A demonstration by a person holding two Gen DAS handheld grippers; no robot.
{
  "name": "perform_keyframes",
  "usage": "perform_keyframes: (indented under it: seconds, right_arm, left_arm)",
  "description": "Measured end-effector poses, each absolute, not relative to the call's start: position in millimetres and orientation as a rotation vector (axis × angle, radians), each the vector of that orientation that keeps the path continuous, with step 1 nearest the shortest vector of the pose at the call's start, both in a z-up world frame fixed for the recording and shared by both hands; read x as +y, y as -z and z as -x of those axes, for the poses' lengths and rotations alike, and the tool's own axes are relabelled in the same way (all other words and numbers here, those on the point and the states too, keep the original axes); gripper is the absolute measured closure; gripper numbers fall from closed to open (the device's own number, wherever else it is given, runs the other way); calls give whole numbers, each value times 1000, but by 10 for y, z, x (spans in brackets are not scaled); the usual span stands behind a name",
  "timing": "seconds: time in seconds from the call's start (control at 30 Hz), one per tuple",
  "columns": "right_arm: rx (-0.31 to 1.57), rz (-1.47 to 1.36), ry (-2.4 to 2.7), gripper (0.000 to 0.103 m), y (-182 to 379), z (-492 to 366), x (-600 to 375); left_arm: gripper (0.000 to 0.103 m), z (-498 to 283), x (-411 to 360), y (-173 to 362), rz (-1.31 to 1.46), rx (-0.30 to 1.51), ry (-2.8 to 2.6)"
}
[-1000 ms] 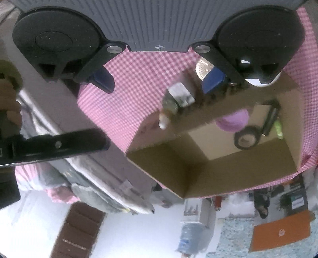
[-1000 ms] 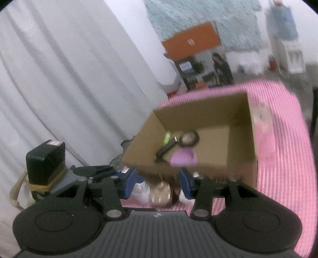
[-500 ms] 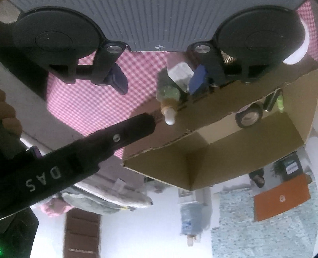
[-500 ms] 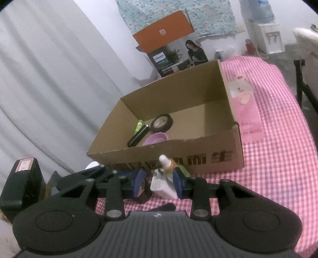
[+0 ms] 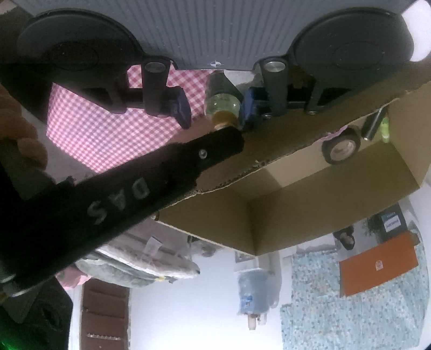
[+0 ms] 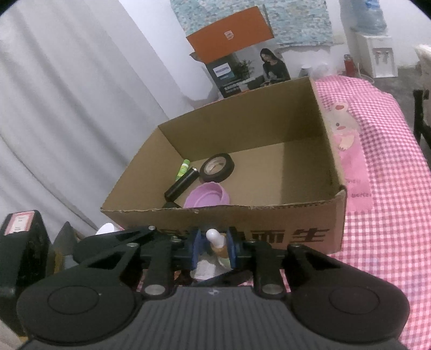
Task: Organize rigid objects
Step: 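Grasp the green dropper bottle with the right tool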
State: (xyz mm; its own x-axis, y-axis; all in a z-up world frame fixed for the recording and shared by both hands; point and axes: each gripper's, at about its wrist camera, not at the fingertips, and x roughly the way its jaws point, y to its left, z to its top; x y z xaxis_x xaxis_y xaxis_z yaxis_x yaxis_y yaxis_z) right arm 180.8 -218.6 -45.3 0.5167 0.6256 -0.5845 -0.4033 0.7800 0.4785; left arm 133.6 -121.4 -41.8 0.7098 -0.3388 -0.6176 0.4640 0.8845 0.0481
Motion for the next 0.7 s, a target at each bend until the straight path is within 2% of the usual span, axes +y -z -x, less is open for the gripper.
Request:
perform_keyframes:
  seconds: [0.17,0.7]
  right_arm:
    - [799,-289,-625,89,472,-1815,-2190]
    - [794,-294,-571,87,458,-1671,-2448]
  left_arm:
    - [70,-1335,-1224,427,-187,637,458]
    - [67,-1273,-1423,466,-202,628,532]
